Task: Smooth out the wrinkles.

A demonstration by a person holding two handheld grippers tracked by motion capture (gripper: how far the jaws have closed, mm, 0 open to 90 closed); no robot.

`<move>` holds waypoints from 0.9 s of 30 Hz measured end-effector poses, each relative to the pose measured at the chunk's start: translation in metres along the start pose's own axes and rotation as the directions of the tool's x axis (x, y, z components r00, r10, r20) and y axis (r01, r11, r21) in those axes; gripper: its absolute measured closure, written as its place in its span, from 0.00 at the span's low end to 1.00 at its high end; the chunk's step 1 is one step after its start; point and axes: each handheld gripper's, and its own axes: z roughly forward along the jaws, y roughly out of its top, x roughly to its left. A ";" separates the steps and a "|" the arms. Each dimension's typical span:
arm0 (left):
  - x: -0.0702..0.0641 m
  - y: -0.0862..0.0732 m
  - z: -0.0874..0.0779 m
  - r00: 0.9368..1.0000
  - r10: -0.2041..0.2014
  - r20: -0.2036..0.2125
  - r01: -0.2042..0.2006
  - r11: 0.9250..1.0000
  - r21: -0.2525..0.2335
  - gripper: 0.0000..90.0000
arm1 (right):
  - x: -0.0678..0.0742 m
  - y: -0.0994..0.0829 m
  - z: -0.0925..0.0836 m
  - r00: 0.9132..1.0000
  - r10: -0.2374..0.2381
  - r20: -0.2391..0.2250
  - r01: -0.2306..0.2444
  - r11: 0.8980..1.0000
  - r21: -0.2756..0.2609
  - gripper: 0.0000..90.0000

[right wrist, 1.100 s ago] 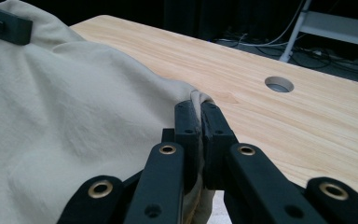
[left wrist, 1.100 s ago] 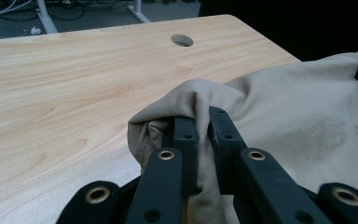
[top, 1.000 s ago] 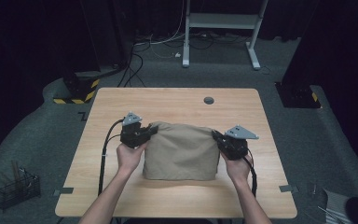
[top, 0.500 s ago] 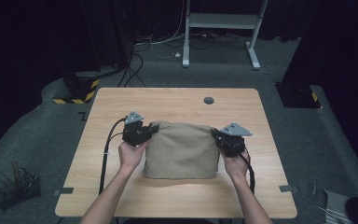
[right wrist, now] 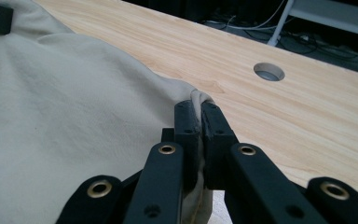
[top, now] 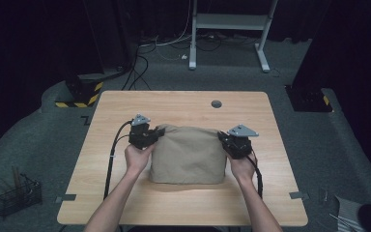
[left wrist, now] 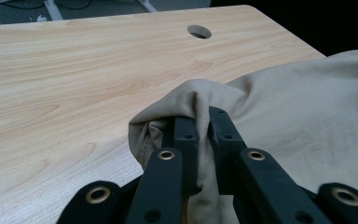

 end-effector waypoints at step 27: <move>0.016 -0.002 0.036 0.998 -0.002 -0.064 0.007 0.996 0.089 0.90 | -0.015 -0.015 0.042 0.998 0.062 0.024 -0.064 0.993 0.098 0.95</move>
